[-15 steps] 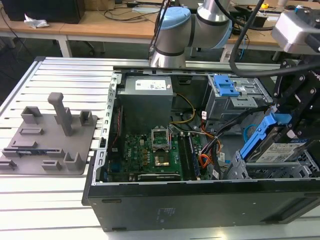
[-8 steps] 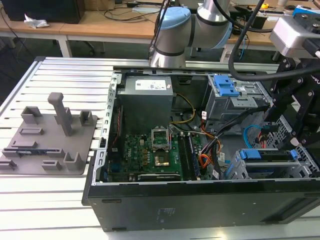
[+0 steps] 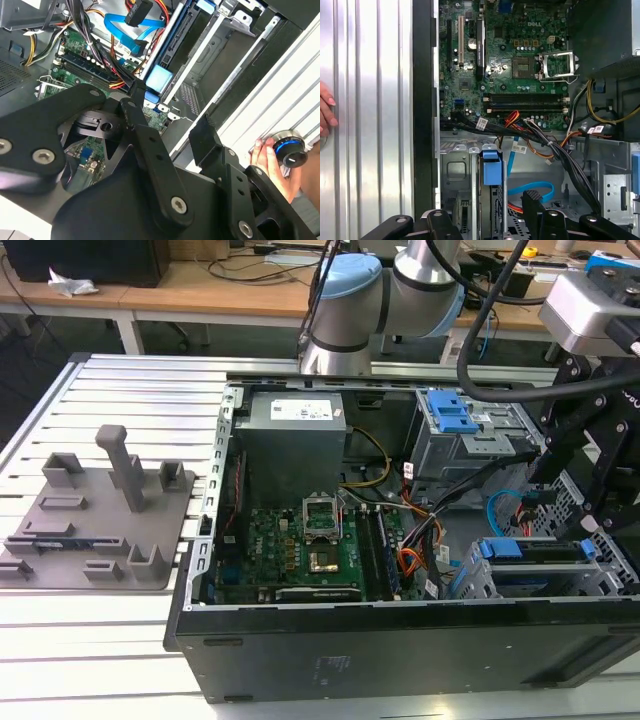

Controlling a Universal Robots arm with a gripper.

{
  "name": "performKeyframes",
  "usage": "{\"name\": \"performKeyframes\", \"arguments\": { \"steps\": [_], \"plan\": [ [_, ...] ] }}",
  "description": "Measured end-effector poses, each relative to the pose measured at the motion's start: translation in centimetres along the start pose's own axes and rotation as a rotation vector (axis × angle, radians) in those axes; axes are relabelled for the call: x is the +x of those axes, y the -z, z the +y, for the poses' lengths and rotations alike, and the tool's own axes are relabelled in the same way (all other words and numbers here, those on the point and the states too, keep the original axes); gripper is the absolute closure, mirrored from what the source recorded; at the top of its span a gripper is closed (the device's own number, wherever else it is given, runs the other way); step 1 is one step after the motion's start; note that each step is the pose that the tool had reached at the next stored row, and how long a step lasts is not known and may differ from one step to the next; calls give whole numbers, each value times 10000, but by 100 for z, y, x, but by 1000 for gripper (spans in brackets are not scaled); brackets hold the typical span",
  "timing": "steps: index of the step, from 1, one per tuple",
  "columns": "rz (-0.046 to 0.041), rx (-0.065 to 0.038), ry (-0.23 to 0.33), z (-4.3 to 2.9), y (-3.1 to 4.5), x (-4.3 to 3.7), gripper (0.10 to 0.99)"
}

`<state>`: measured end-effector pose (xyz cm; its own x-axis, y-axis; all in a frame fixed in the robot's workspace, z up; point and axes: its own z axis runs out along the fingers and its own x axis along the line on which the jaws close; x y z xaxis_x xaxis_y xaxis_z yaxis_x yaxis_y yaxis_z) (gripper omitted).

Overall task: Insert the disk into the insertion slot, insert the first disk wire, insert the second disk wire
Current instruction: 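Insert the first disk wire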

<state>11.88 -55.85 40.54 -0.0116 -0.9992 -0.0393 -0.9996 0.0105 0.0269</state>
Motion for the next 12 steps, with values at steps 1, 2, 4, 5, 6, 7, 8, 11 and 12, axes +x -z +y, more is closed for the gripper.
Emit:
{"name": "performKeyframes", "arguments": {
  "steps": [1, 2, 4, 5, 6, 7, 8, 11, 12],
  "plan": [
    [1, 0, 5, 0, 0, 0, 463],
    [1, 0, 8, 0, 0, 0, 463],
    [1, 0, 11, 0, 0, 0, 463],
    [1, 0, 13, 0, 0, 0, 463],
    [1, 0, 16, 0, 0, 0, 463],
    [1, -1, 19, 0, 0, 0, 463],
    [1, -1, 21, 0, 0, 0, 463],
    [8, -1, 23, 0, -2, -4, 463],
    [41, 13, 24, 5, -1, -8, 463]
  ]
}}
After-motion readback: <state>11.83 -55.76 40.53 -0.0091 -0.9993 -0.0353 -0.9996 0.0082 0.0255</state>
